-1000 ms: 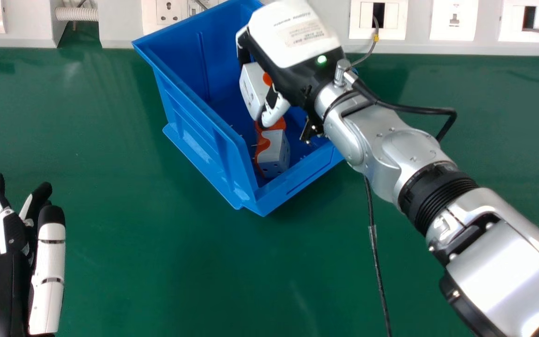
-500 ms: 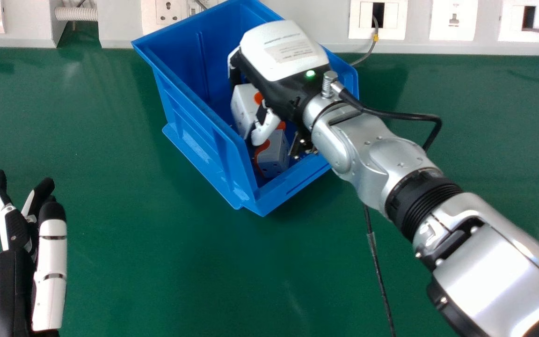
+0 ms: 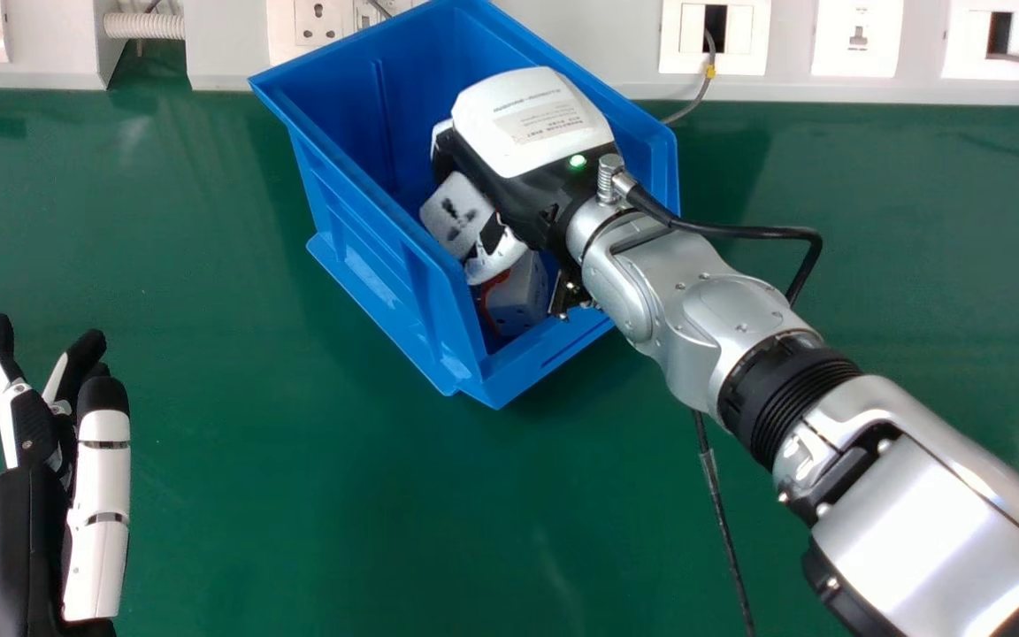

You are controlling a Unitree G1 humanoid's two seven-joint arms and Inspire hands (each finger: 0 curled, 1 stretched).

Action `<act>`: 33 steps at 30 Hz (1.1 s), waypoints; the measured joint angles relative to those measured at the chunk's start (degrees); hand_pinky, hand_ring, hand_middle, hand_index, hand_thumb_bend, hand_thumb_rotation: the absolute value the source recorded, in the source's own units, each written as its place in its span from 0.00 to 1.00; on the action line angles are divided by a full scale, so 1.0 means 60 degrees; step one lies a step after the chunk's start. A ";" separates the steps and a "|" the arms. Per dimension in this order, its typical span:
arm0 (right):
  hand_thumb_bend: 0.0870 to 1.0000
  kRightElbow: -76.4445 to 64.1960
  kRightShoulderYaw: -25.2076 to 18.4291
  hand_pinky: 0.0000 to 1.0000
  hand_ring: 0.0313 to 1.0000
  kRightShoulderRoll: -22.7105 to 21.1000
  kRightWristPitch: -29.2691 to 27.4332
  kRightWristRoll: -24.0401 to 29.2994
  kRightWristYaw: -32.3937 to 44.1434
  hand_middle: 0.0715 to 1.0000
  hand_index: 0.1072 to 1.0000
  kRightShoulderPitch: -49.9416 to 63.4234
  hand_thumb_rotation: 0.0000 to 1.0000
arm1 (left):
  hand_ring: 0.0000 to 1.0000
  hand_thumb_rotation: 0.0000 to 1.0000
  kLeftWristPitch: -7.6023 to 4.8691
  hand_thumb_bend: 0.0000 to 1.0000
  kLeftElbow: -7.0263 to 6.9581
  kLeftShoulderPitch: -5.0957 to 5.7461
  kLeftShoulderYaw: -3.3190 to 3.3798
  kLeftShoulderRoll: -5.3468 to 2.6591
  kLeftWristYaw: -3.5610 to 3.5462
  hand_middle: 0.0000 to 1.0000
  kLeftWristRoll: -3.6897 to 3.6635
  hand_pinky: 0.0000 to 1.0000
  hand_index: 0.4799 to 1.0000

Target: Pick all objects and put in blue box

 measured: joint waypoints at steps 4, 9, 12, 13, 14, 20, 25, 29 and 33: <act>0.42 -0.0034 0.0087 0.81 0.91 -0.0023 0.0037 -0.0031 0.0001 0.94 0.89 0.0000 0.44 | 0.93 0.93 -0.0003 0.32 0.0010 -0.0008 0.0001 0.0000 0.0000 0.93 0.0002 0.91 0.84; 0.41 -0.0238 0.0087 0.78 0.89 -0.0085 0.0096 -0.0022 0.0060 0.92 0.87 0.0000 0.39 | 0.93 0.92 -0.0013 0.31 0.0029 -0.0049 0.0000 0.0003 -0.0001 0.93 0.0005 0.91 0.83; 0.36 -0.0404 0.0071 0.76 0.88 -0.0126 0.0121 -0.0001 0.0059 0.91 0.86 0.0000 0.34 | 0.93 0.92 -0.0015 0.31 0.0035 -0.0083 0.0001 0.0004 -0.0001 0.93 0.0004 0.91 0.83; 0.36 -0.0465 0.0066 0.75 0.87 -0.0139 0.0146 0.0004 0.0059 0.91 0.85 0.0001 0.31 | 0.93 0.92 -0.0015 0.30 0.0035 -0.0097 0.0000 0.0004 -0.0001 0.93 0.0003 0.91 0.83; 0.36 -0.0545 0.0053 0.75 0.87 -0.0156 0.0195 0.0007 0.0058 0.90 0.85 0.0005 0.29 | 0.93 0.93 -0.0015 0.30 0.0036 -0.0120 0.0000 0.0004 0.0000 0.93 0.0004 0.91 0.83; 0.35 -0.1524 -0.0336 0.72 0.84 -0.0517 0.0287 0.0204 -0.0114 0.87 0.81 0.0261 0.04 | 0.95 0.99 0.0021 0.31 0.0042 -0.0280 -0.0005 0.0021 0.0004 0.94 0.0164 0.93 0.84; 0.38 -0.2868 -0.0648 0.70 0.84 -0.1037 0.0494 0.0308 -0.0150 0.87 0.81 0.0786 0.00 | 0.93 0.96 0.0213 0.36 0.0043 -0.0414 -0.0068 0.0024 0.0007 0.93 0.0373 0.89 0.83; 0.37 -0.4368 -0.1000 0.72 0.84 -0.1438 0.0742 0.0322 -0.0136 0.87 0.82 0.1511 0.00 | 0.92 0.94 0.0234 0.36 0.0065 -0.0548 -0.0095 0.0039 0.0011 0.92 0.0476 0.89 0.83; 0.35 -0.6317 -0.1271 0.67 0.82 -0.1863 0.0743 0.0304 -0.0193 0.87 0.80 0.2676 0.00 | 0.92 0.92 0.0237 0.35 0.0199 -0.0697 -0.0091 0.0061 0.0001 0.92 0.0534 0.90 0.82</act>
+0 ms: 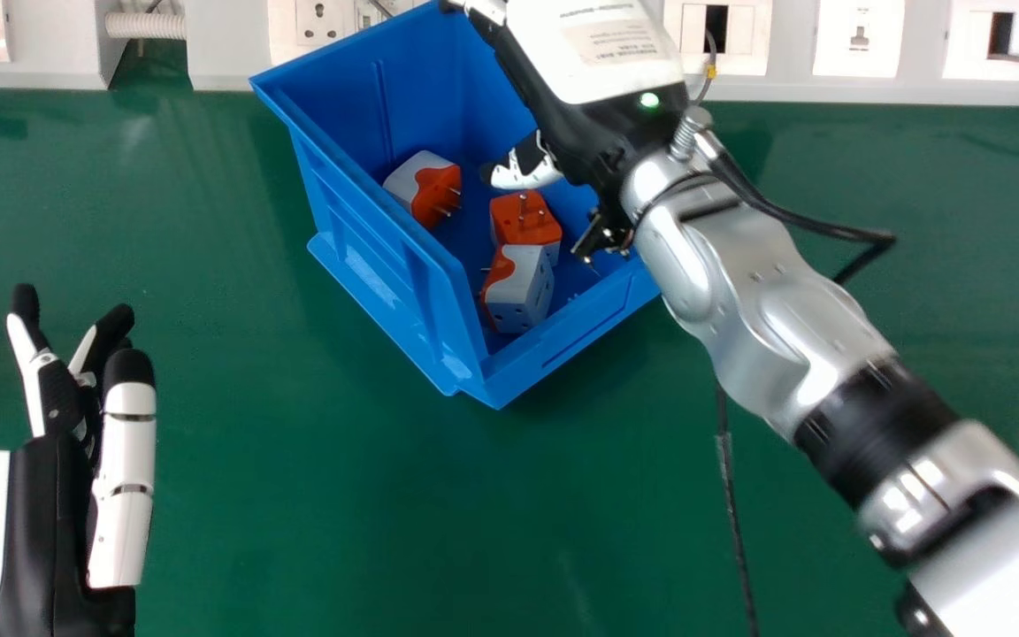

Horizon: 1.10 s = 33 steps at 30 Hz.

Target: Pick all objects and put in blue box

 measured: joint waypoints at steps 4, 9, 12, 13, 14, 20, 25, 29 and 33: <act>0.28 -0.1989 -0.0502 0.65 0.81 -0.0289 0.0089 0.0066 0.0058 0.86 0.81 0.1544 0.05 | 0.92 0.94 -0.0004 0.36 0.0110 -0.0063 0.0022 0.0047 -0.0003 0.92 -0.0004 0.90 0.83; 0.22 -0.4190 -0.1258 0.71 0.85 -0.0465 -0.0156 0.0650 -0.0092 0.89 0.84 0.4173 0.20 | 0.93 0.94 -0.0002 0.33 0.0177 -0.0140 0.0038 0.0106 -0.0019 0.92 -0.0164 0.92 0.83; 0.21 -0.4883 -0.1674 0.71 0.87 -0.0406 -0.0576 0.1040 -0.0681 0.90 0.86 0.5868 0.29 | 0.93 0.90 -0.0005 0.36 0.0267 -0.0227 0.0052 0.0163 -0.0020 0.92 -0.0189 0.91 0.84; 0.21 -0.4967 -0.1789 0.72 0.88 -0.0357 -0.0785 0.1179 -0.0943 0.91 0.87 0.6363 0.33 | 0.93 0.88 -0.0010 0.37 0.0333 -0.0254 0.0044 0.0178 -0.0027 0.92 -0.0194 0.89 0.84; 0.21 -0.4995 -0.1921 0.73 0.89 -0.0308 -0.1016 0.1339 -0.1176 0.92 0.88 0.6824 0.38 | 0.92 0.88 -0.0012 0.36 0.0410 -0.0287 0.0021 0.0185 -0.0043 0.92 -0.0205 0.88 0.83; 0.25 -0.5086 -0.2803 0.87 0.97 -0.0150 -0.2447 0.3045 -0.1429 0.99 0.96 0.8979 0.90 | 0.91 0.83 -0.0163 0.32 0.0639 -0.0399 -0.0221 0.0199 -0.0185 0.91 -0.0192 0.84 0.79; 0.50 -0.5375 -0.3784 1.00 1.00 0.0076 -0.2900 0.6182 0.0037 1.00 1.00 1.0036 1.00 | 0.91 0.89 -0.0255 0.31 0.0799 -0.0437 -0.0231 0.0278 -0.0173 0.91 -0.0062 0.85 0.80; 0.55 -0.5374 -0.4445 1.00 1.00 0.0489 -0.2896 0.8730 0.1469 1.00 1.00 1.0498 1.00 | 0.95 0.97 -0.0388 0.26 0.1020 -0.0626 -0.0170 0.0392 -0.0321 0.95 -0.0350 0.92 0.85; 0.47 -0.5149 -0.4967 1.00 1.00 0.0712 -0.3154 0.9383 0.2089 1.00 1.00 1.0468 1.00 | 0.99 1.00 -0.0511 0.39 0.1293 -0.0866 -0.0099 0.0667 -0.0628 0.99 -0.0630 0.98 0.94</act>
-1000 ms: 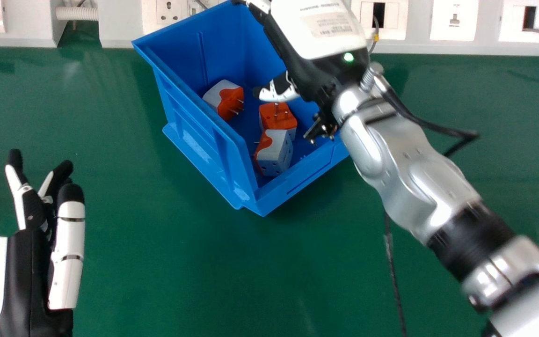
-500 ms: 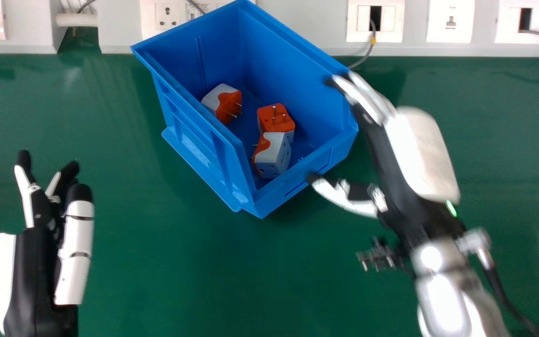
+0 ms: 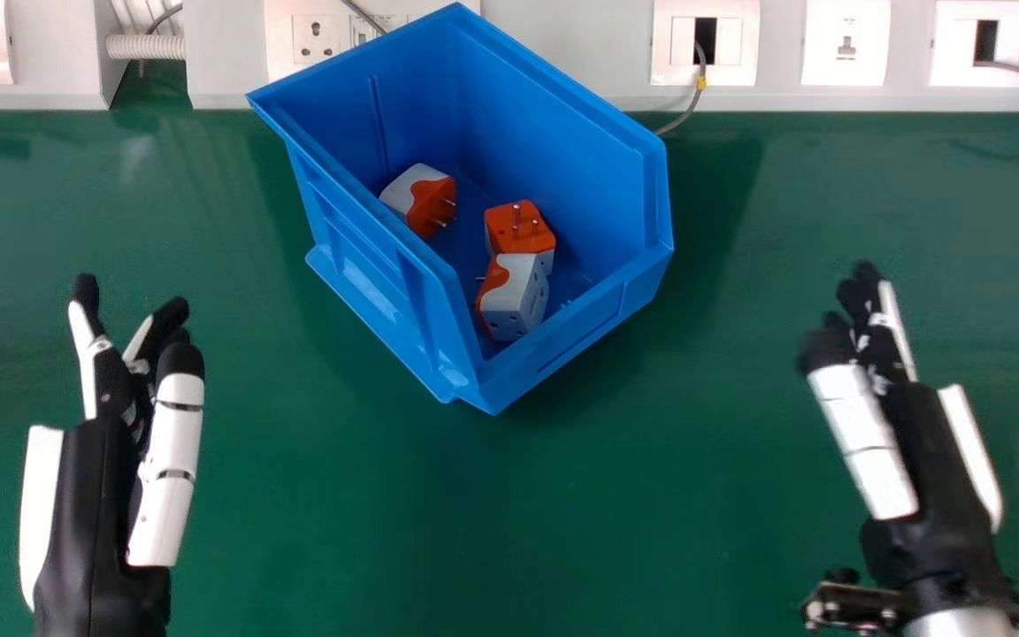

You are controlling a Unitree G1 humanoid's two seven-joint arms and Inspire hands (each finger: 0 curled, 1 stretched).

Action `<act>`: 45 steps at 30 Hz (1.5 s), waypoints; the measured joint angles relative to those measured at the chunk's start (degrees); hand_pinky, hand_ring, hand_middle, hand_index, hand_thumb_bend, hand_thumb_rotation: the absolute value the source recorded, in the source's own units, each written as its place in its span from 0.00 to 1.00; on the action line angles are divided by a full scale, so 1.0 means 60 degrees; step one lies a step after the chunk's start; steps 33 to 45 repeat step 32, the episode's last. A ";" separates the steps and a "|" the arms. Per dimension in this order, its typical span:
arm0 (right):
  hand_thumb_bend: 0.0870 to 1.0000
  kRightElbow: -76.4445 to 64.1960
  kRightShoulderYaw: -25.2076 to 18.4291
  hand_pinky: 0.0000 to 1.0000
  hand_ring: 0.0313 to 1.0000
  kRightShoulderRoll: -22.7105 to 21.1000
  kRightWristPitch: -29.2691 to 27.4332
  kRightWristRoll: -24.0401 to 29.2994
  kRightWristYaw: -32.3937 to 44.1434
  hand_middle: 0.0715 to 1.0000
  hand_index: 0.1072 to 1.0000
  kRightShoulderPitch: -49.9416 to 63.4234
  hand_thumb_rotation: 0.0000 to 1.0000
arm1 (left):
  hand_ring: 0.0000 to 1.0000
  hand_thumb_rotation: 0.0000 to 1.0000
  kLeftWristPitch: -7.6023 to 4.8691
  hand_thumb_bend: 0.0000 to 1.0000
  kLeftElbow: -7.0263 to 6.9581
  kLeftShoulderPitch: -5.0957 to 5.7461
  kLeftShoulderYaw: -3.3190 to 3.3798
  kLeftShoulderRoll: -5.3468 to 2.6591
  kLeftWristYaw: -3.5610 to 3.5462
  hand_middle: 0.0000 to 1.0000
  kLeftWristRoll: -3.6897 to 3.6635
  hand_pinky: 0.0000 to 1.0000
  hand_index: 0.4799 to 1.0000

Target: Pick all objects and put in blue box

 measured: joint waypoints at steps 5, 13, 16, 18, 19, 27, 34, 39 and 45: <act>0.51 0.0461 -0.0422 1.00 1.00 0.0390 -0.0269 0.0062 0.0261 1.00 1.00 -0.0086 1.00 | 1.00 1.00 -0.0267 0.43 0.0376 -0.0224 0.0167 0.0279 -0.0122 1.00 -0.0132 1.00 1.00; 0.49 0.0824 -0.0480 1.00 1.00 0.0849 -0.0594 -0.0245 0.0238 1.00 1.00 -0.0121 1.00 | 1.00 1.00 -0.0847 0.44 0.0924 -0.0680 0.0401 0.0397 -0.0296 1.00 -0.0476 1.00 1.00; 0.49 0.1023 -0.0580 1.00 1.00 0.0990 -0.0813 -0.0256 0.0251 1.00 1.00 -0.0121 1.00 | 1.00 1.00 -0.0840 0.50 0.0919 -0.0714 0.0501 0.0400 -0.0123 1.00 -0.0284 1.00 1.00; 0.50 0.1057 -0.0622 1.00 1.00 0.1022 -0.0880 -0.0340 0.0253 1.00 1.00 -0.0073 1.00 | 1.00 1.00 -0.0759 0.52 0.0860 -0.0706 0.0580 0.0397 0.0070 1.00 -0.0083 1.00 1.00; 0.49 0.1063 -0.0637 1.00 1.00 0.1032 -0.0906 -0.0375 0.0253 1.00 1.00 -0.0048 1.00 | 1.00 1.00 -0.0708 0.52 0.0801 -0.0684 0.0602 0.0397 0.0146 1.00 0.0010 1.00 1.00; 0.51 0.1391 -0.0648 1.00 1.00 0.1164 -0.1067 -0.0448 0.0264 1.00 1.00 0.0029 1.00 | 1.00 0.99 -0.0470 0.53 0.0538 -0.0566 0.0578 0.0310 0.0386 1.00 0.0288 1.00 1.00; 0.51 0.1480 -0.0664 1.00 1.00 0.1181 -0.1074 -0.0447 0.0330 1.00 1.00 0.0005 1.00 | 1.00 0.97 -0.0349 0.54 0.0521 -0.0442 0.0536 0.0198 0.0438 1.00 0.0274 1.00 1.00; 0.51 0.1480 -0.0664 1.00 1.00 0.1181 -0.1074 -0.0447 0.0330 1.00 1.00 0.0005 1.00 | 1.00 0.97 -0.0349 0.54 0.0521 -0.0442 0.0536 0.0198 0.0438 1.00 0.0274 1.00 1.00; 0.51 0.1480 -0.0664 1.00 1.00 0.1181 -0.1074 -0.0447 0.0330 1.00 1.00 0.0005 1.00 | 1.00 0.97 -0.0349 0.54 0.0521 -0.0442 0.0536 0.0198 0.0438 1.00 0.0274 1.00 1.00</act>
